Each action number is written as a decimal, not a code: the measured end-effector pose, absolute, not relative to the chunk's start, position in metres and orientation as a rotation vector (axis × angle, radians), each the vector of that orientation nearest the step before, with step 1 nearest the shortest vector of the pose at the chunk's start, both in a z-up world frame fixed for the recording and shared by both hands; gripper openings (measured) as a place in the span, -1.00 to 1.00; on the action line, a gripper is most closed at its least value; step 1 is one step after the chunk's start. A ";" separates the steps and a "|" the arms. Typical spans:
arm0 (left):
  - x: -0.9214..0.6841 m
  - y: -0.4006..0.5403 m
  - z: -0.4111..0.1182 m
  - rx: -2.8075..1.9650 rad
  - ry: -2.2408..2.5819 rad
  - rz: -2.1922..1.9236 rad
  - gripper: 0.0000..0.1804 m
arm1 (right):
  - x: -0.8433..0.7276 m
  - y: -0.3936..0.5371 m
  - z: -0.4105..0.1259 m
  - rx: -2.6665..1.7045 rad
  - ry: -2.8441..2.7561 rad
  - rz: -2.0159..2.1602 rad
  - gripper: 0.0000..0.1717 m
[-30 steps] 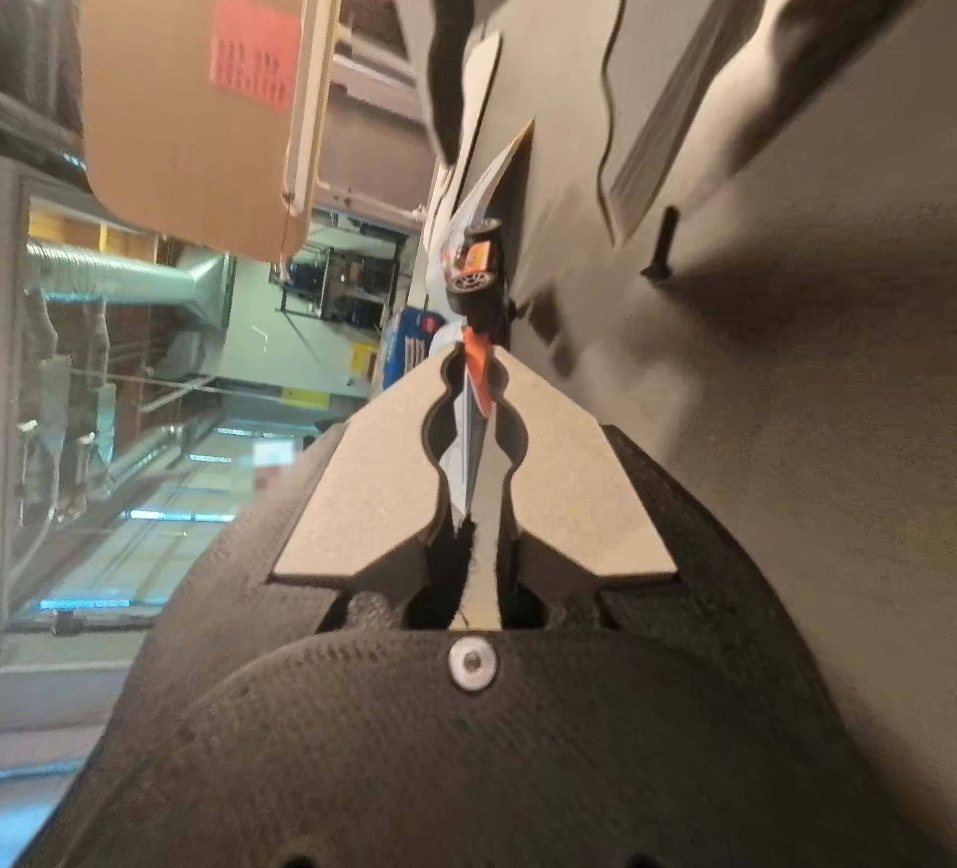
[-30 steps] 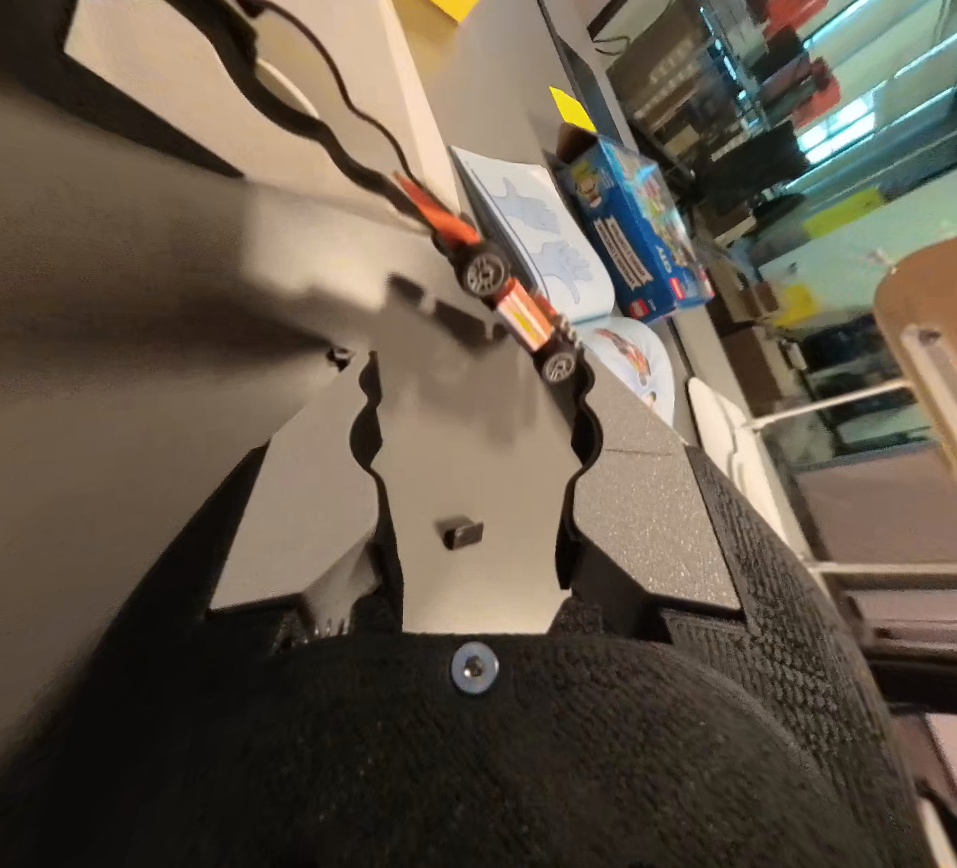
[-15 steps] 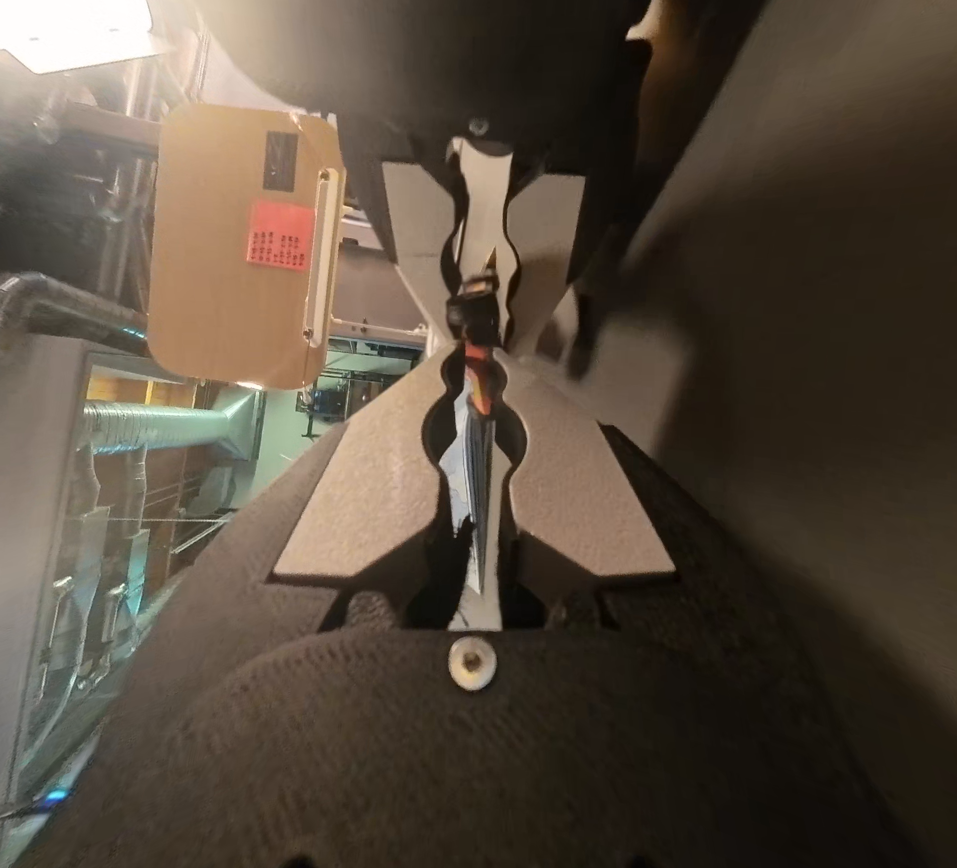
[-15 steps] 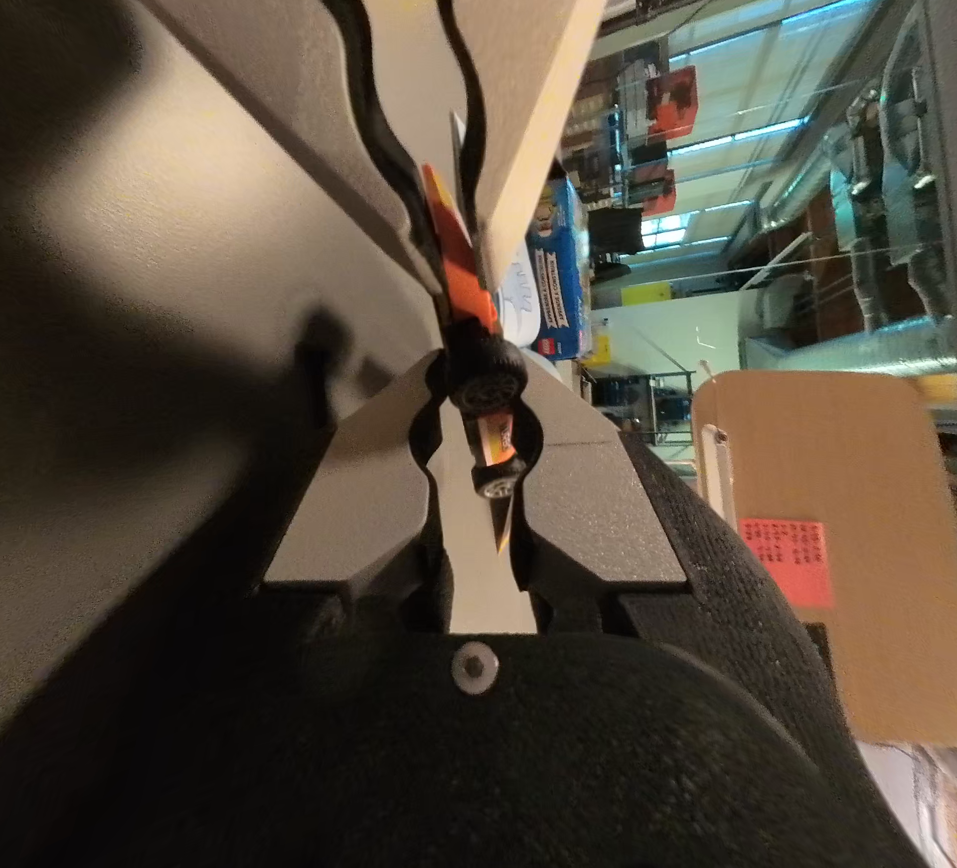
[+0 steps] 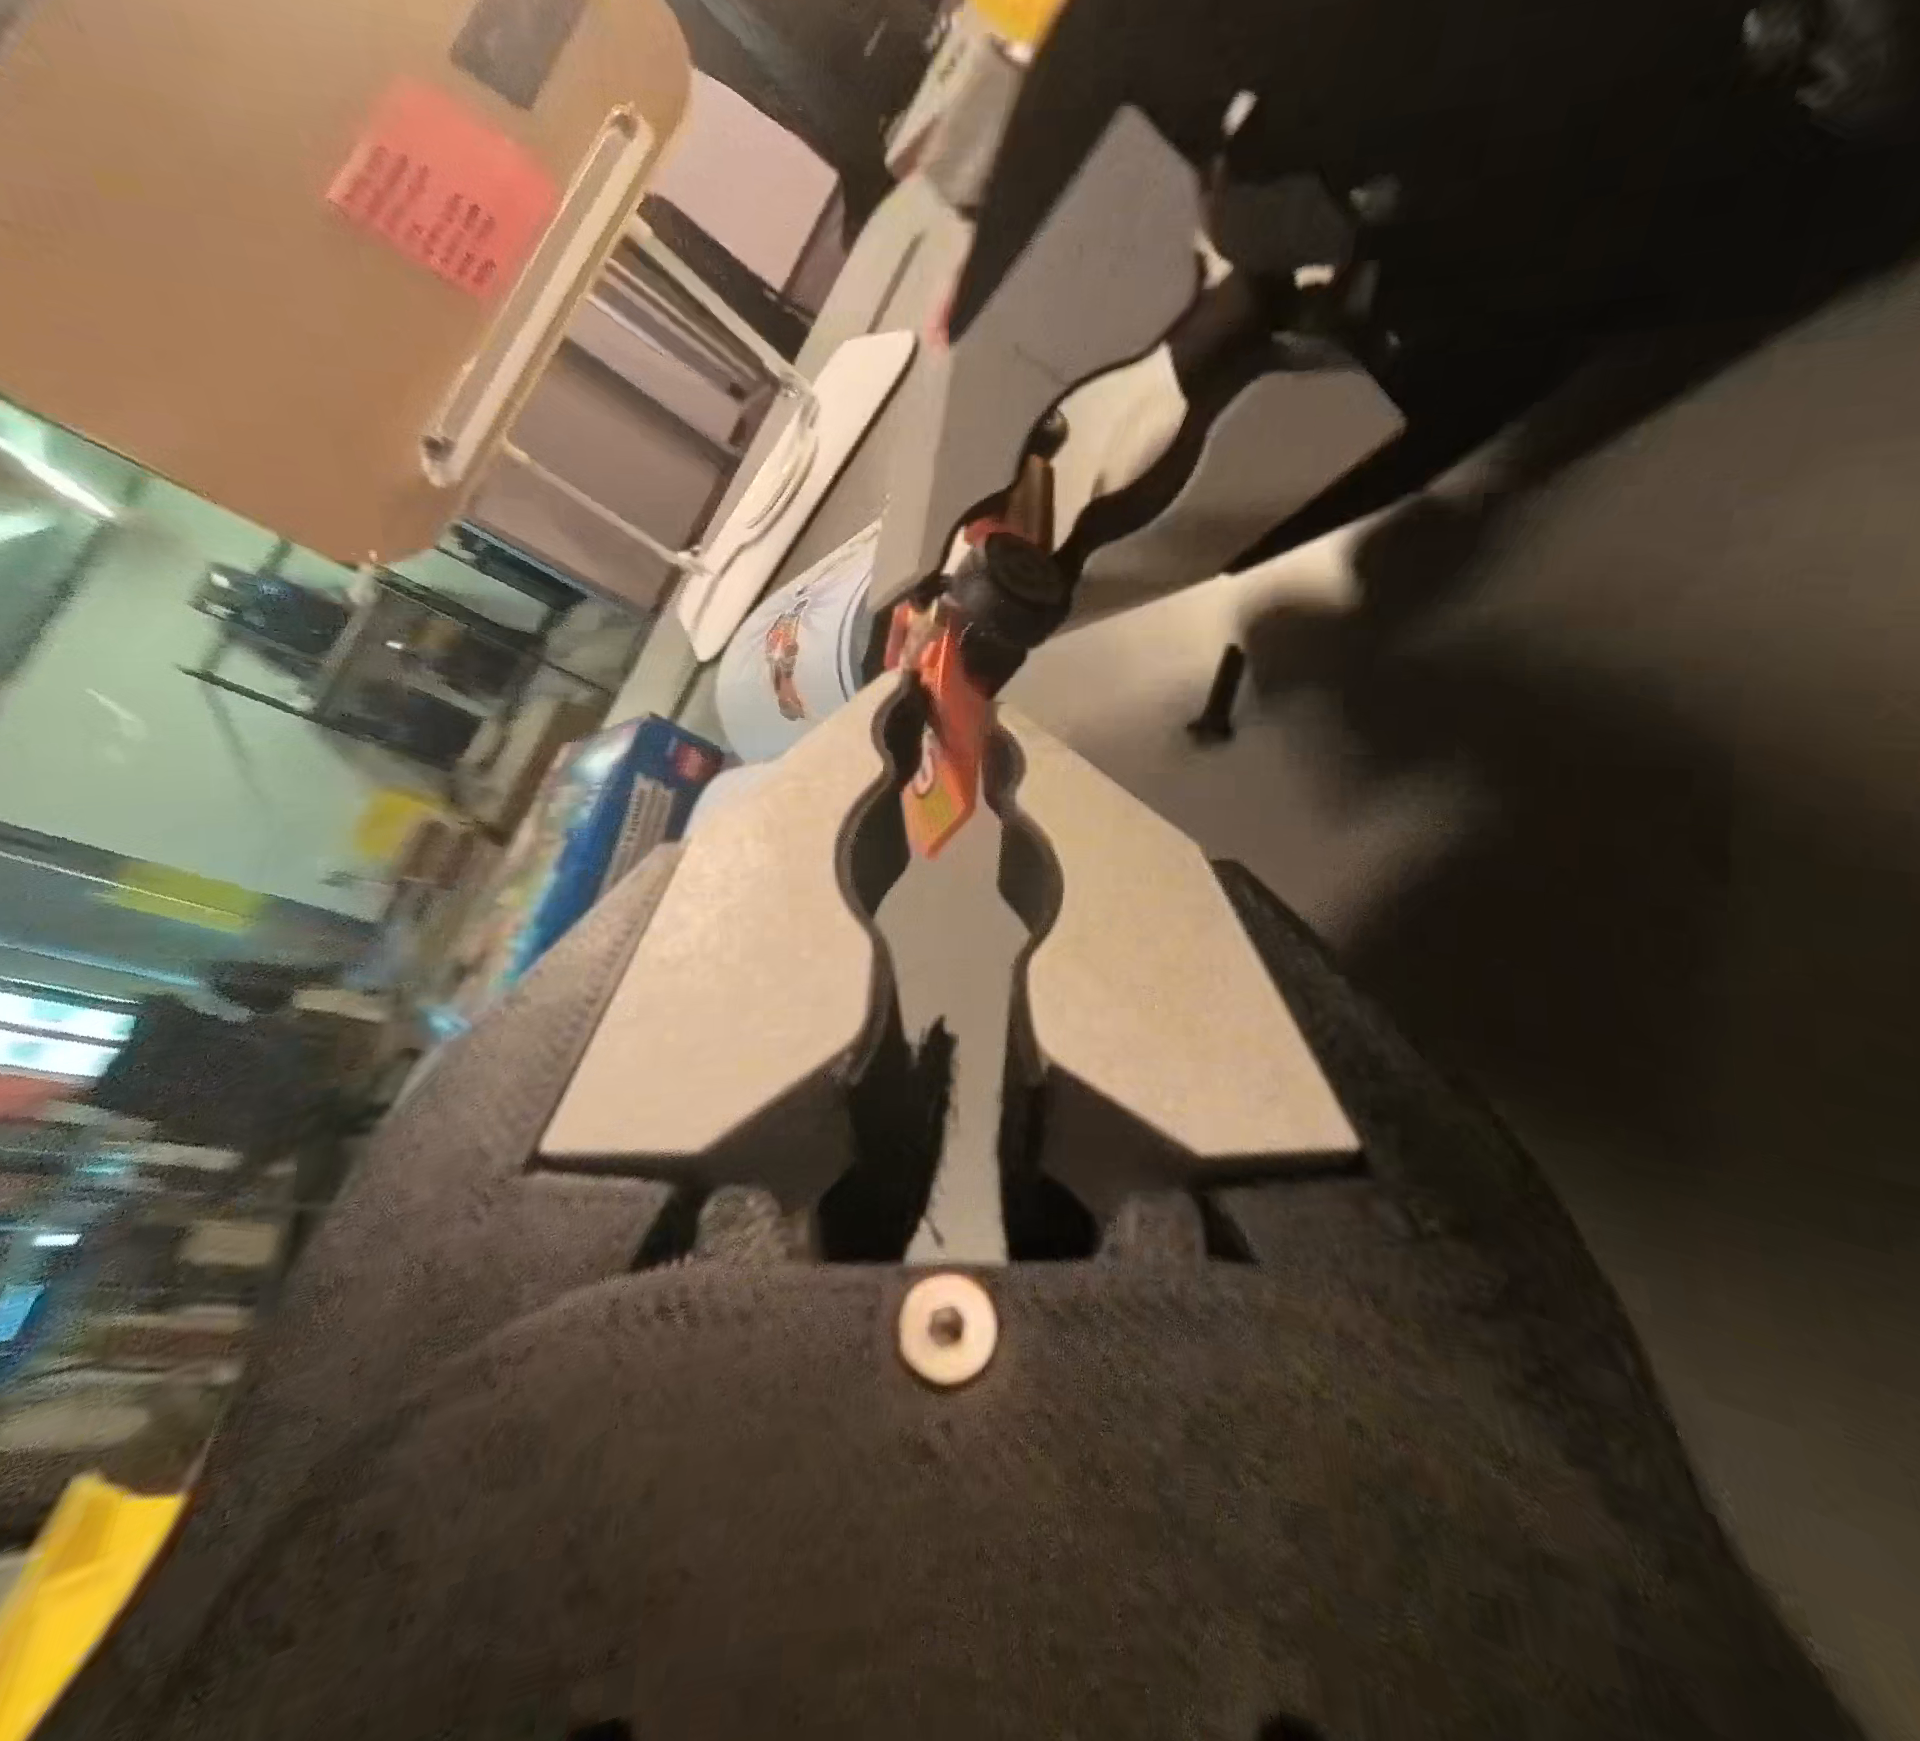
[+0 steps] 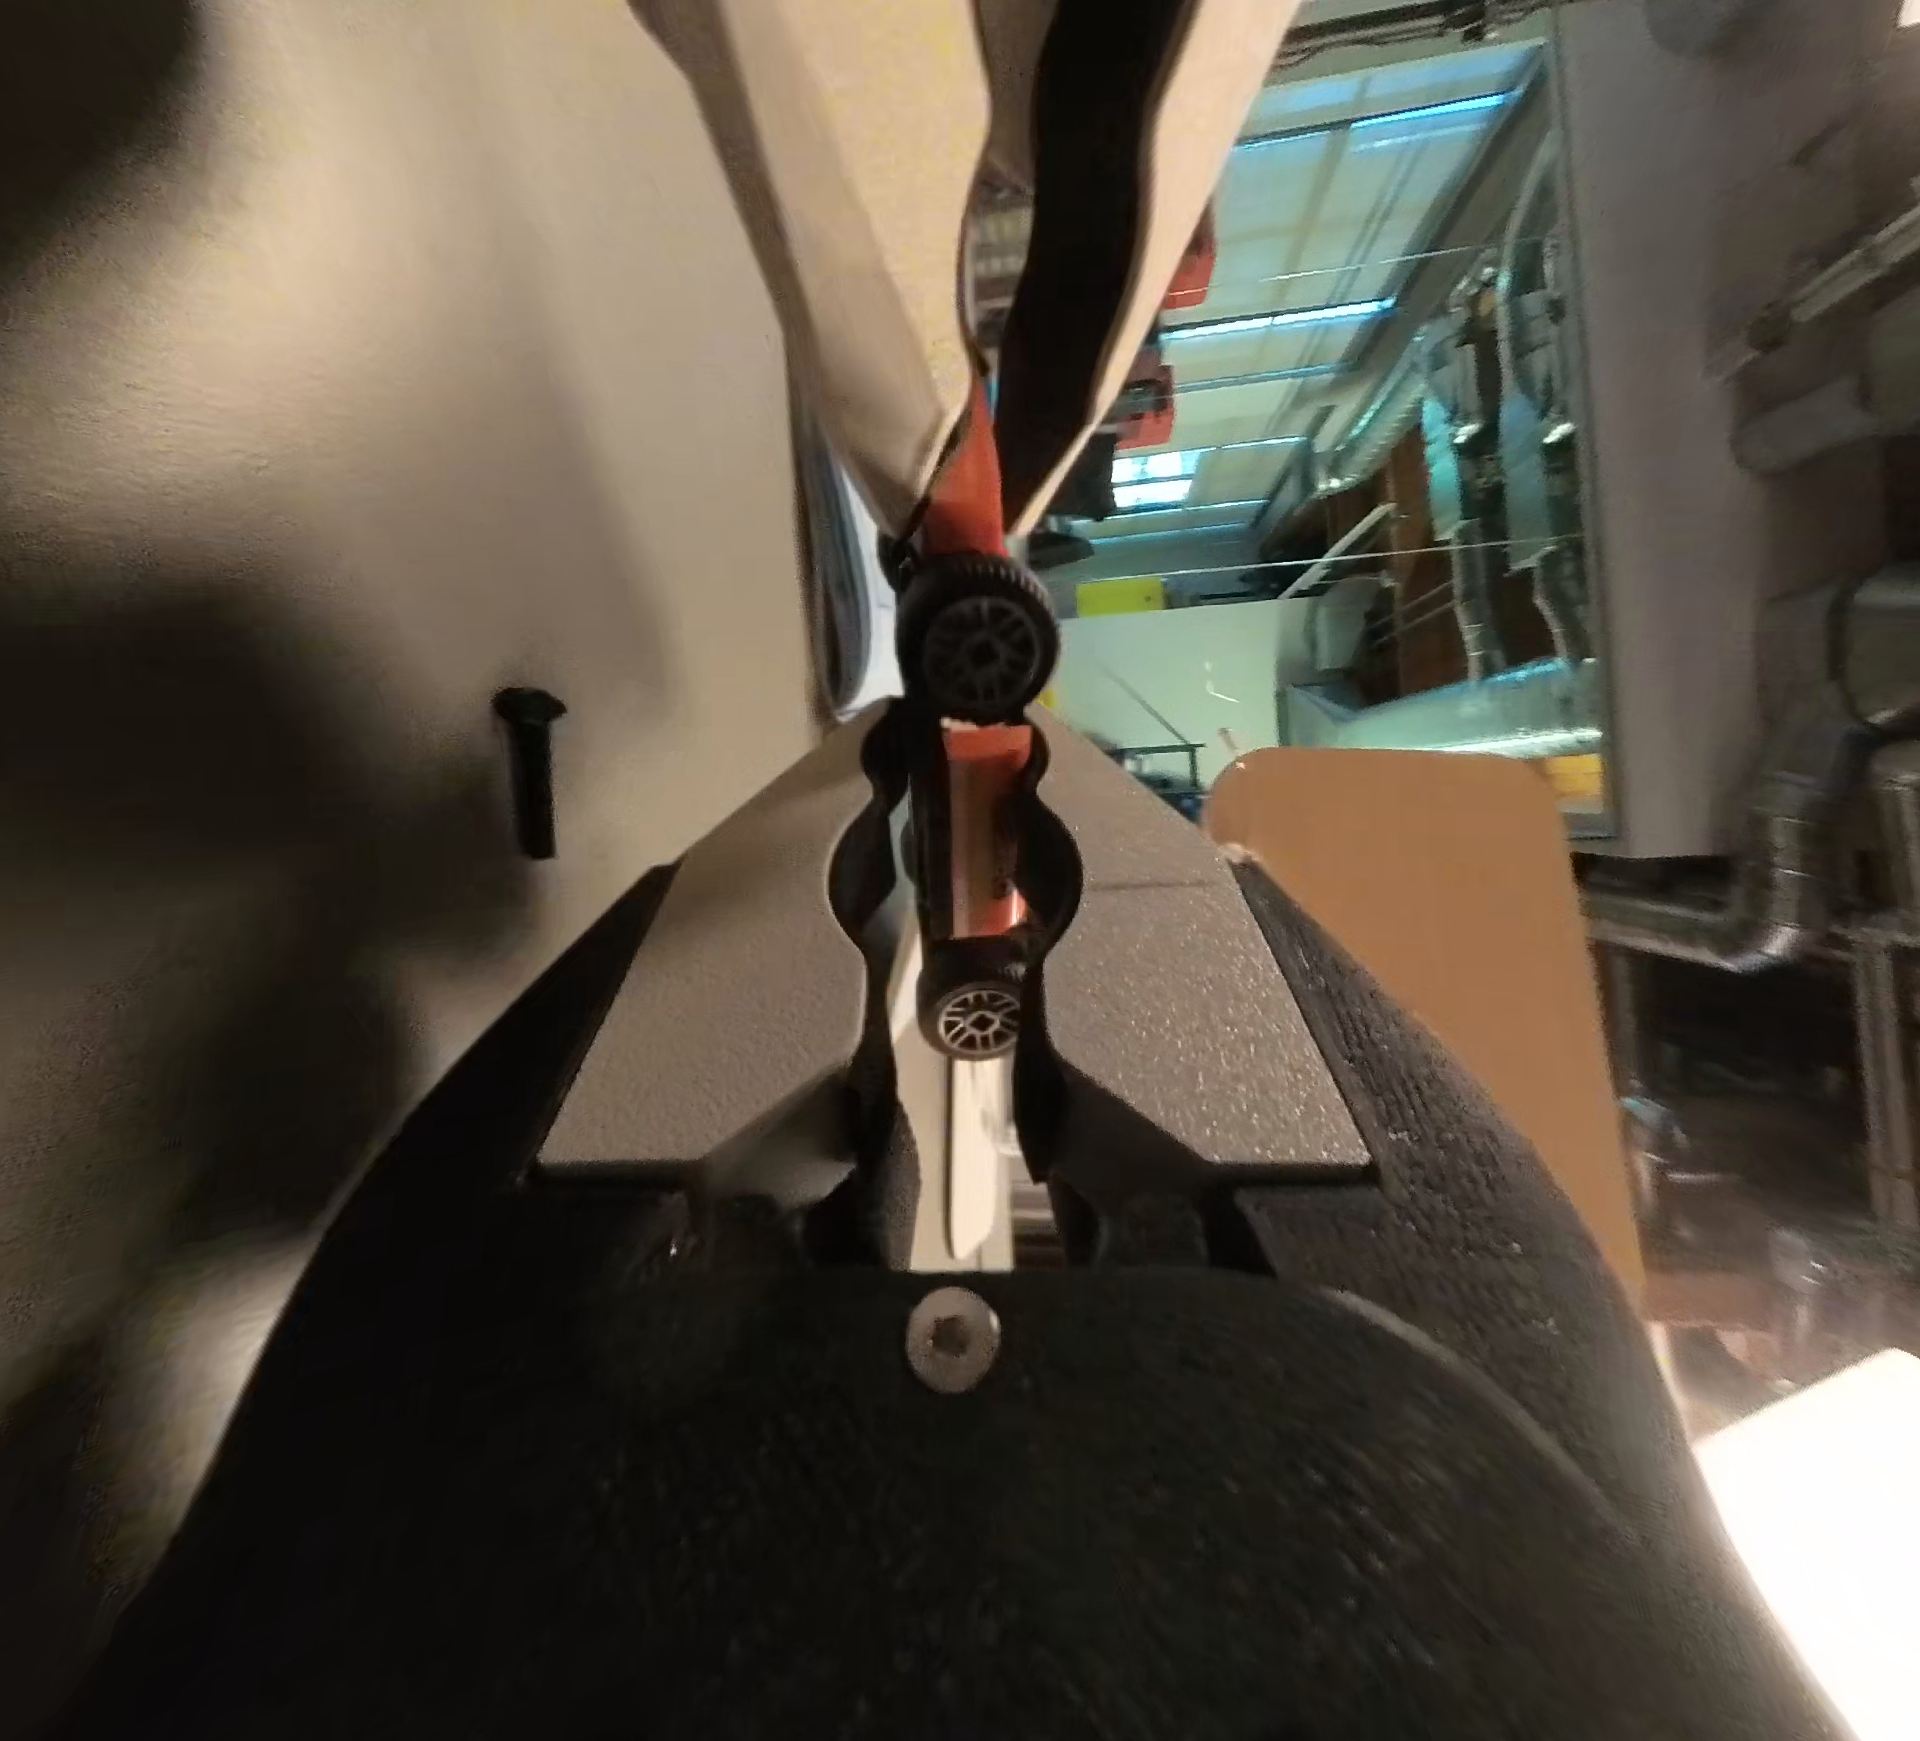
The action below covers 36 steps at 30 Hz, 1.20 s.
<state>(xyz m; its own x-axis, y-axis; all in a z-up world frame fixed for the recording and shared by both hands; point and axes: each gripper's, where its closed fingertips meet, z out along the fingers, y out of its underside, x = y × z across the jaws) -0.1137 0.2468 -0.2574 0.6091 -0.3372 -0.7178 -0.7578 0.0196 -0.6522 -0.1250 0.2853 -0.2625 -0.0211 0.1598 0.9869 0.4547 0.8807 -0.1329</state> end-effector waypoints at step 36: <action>-0.144 0.251 -0.231 -1.404 0.921 0.847 -0.92 | -0.072 0.367 -0.262 -0.866 -1.567 -0.455 -0.82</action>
<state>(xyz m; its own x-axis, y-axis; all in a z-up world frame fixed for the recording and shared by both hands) -0.1444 0.2505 -0.2313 0.4224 -0.0489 -0.9051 -0.9060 0.0080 -0.4232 -0.0717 0.3673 -0.2625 0.0073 0.2695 0.9630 0.7431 0.6430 -0.1855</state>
